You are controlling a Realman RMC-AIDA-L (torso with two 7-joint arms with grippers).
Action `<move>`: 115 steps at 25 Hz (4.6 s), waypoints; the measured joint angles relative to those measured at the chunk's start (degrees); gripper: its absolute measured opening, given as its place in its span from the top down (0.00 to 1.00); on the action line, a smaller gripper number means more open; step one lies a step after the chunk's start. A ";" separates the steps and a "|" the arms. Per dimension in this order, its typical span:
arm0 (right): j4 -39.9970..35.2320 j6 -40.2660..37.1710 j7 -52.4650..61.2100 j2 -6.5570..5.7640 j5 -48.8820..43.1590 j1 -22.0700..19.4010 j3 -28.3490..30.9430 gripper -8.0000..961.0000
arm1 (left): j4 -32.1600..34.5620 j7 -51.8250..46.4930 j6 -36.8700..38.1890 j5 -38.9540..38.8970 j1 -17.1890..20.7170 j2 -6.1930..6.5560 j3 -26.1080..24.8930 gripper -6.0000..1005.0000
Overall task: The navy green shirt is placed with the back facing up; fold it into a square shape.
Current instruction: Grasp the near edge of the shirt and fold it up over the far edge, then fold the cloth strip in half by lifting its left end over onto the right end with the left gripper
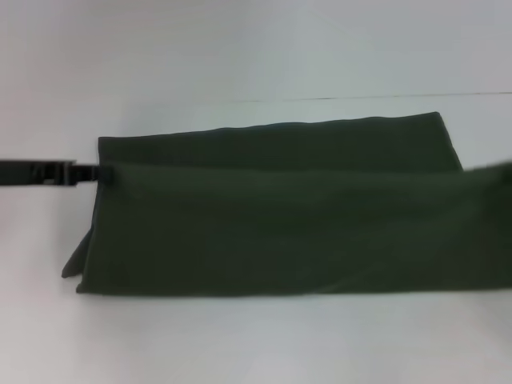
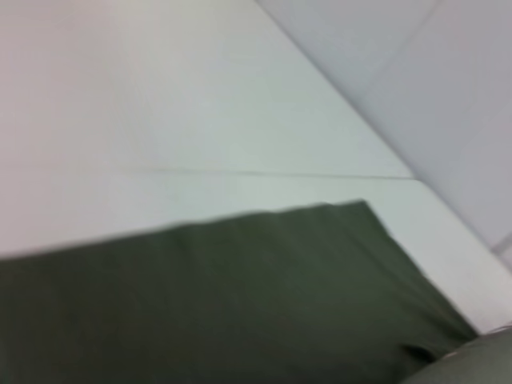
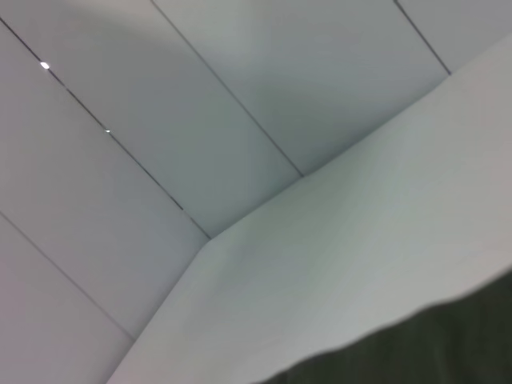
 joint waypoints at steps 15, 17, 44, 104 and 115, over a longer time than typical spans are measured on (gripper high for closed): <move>6.27 27.09 -9.78 1.84 4.65 14.80 -0.50 0.93 | -6.82 3.24 -29.82 -1.49 -6.20 -0.78 3.13 0.99; 6.75 28.91 -10.80 2.14 5.45 15.67 -0.55 0.93 | -7.00 4.04 -31.88 -1.80 -6.56 -1.13 3.37 0.99; 10.31 42.12 -16.17 3.36 8.26 19.63 -4.06 0.93 | -10.73 9.40 -49.91 -5.88 -7.89 -5.09 7.77 0.98; -0.70 7.40 13.74 -3.70 11.71 5.23 -22.32 0.22 | 0.91 -11.37 -8.28 -19.62 17.59 -9.87 5.64 0.16; -0.69 7.38 13.75 -3.70 11.69 5.04 -22.28 0.22 | -1.39 -11.24 -14.61 -17.77 16.82 -9.81 6.38 0.16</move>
